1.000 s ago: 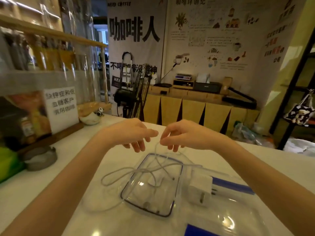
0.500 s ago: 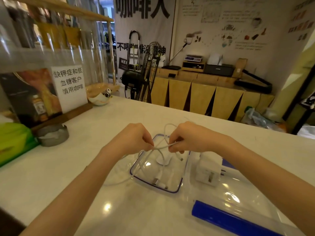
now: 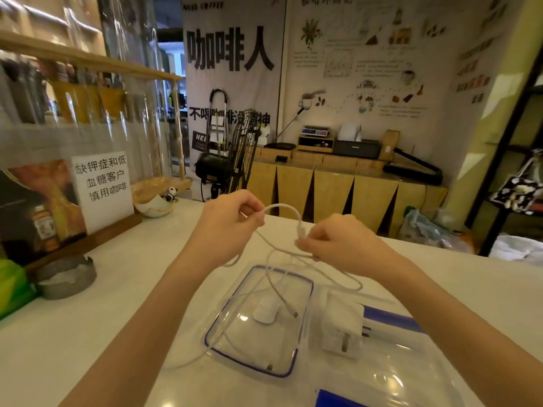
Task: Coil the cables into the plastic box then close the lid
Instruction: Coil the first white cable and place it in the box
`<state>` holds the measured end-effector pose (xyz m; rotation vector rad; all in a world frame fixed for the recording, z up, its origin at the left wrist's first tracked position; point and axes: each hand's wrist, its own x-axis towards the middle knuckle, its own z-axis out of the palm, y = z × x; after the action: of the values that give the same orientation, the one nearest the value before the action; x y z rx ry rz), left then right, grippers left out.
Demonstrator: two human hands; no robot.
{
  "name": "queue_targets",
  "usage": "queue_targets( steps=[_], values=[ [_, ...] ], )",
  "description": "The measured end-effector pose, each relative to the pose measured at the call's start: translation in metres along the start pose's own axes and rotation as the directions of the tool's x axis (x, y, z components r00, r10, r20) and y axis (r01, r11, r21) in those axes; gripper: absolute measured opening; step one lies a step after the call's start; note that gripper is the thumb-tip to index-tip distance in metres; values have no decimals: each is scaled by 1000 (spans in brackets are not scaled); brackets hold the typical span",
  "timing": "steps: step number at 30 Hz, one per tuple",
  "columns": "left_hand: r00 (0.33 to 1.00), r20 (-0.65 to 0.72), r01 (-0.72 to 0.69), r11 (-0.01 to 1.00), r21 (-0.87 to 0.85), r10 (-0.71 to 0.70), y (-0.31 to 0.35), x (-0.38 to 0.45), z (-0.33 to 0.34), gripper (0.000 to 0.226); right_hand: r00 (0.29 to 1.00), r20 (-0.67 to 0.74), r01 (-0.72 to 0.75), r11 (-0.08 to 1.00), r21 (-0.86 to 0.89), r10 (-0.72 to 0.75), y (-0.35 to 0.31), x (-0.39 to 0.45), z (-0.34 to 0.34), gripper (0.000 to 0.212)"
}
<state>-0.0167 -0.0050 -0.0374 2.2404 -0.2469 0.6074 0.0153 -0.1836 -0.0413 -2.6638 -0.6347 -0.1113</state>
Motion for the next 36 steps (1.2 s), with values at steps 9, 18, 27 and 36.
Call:
queue_targets(
  steps=[9, 18, 27, 36],
  values=[
    [981, 153, -108, 989, -103, 123, 38, 27, 5, 9, 993, -39, -75, 833, 549, 115, 12, -39, -43, 24],
    [992, 31, -122, 988, -90, 125, 45, 28, 41, 7, 958, -207, 35, 636, 771, 197, 6, -47, -38, 17],
    [894, 444, 390, 591, -706, -60, 63, 23, 47, 38, 967, -236, 185, 895, 405, -94, -5, -45, -24, 19],
    [749, 637, -162, 983, -90, 182, 58, 14, 34, 27, 953, -199, -185, 960, 212, 228, 8, -38, -14, 23]
  ],
)
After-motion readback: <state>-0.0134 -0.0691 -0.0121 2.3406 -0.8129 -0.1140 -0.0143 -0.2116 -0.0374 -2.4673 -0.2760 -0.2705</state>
